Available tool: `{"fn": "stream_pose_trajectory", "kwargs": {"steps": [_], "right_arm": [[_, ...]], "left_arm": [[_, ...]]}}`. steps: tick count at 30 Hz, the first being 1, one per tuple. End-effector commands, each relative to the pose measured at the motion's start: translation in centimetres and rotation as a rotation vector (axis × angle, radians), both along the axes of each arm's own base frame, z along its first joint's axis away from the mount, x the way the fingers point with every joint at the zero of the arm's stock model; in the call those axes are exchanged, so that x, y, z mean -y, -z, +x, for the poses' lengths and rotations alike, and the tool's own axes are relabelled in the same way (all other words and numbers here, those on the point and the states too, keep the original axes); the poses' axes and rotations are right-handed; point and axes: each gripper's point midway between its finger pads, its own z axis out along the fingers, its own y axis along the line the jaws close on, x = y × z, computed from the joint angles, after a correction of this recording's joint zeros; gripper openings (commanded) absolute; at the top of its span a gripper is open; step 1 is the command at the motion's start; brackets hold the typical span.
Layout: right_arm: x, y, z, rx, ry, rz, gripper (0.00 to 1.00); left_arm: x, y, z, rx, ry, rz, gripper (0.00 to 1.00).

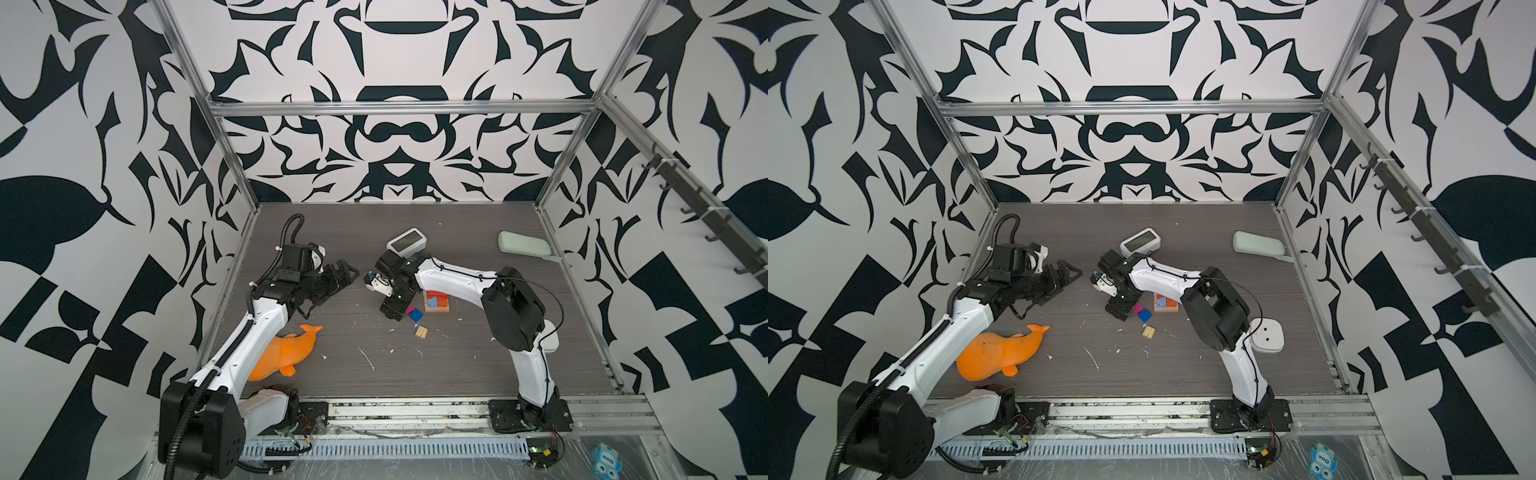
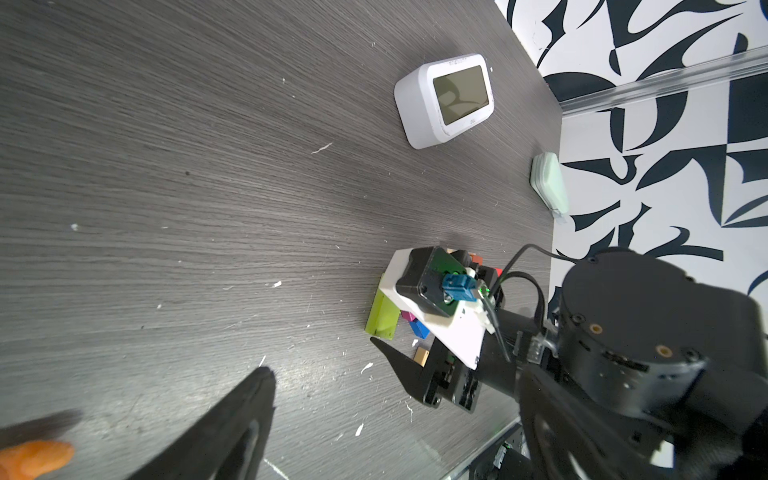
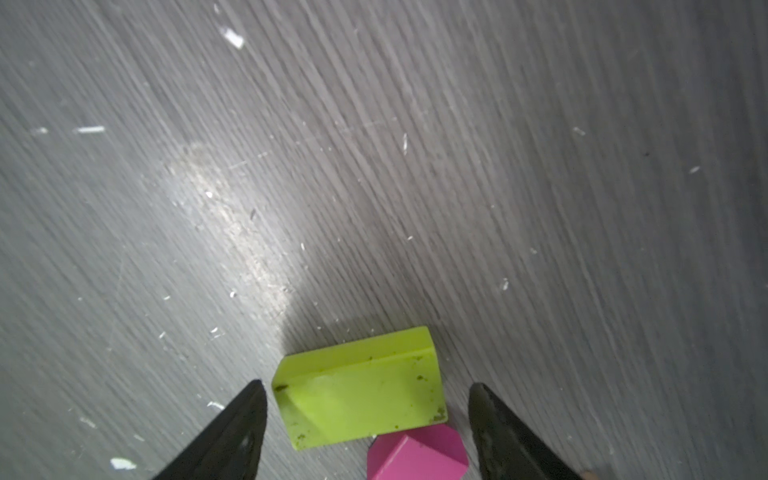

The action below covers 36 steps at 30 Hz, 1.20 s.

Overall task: Build the wood block tower
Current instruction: 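Move the right gripper to the lime green block and close on it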

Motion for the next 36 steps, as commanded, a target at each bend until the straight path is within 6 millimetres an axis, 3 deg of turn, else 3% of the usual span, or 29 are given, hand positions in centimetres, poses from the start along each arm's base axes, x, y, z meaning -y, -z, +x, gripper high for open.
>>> {"fn": "stream_pose_trajectory", "kwargs": {"steps": [1,26,36], "right_arm": [[-0.1,-0.6,-0.3,0.012,-0.019,0.011,0.79],[0.1,1.2,-0.9,-0.008,-0.003,-0.021,0.70],[0.0,1.7,-1.3,-0.007,0.009,-0.021,0.71]], "left_arm": [[0.0,0.7,-0.4,-0.023,0.015,0.002,0.94],[-0.1,0.8,-0.3,-0.020,0.011,0.007,0.94],[0.0,0.7,-0.3,-0.016,0.012,0.006,0.94]]}}
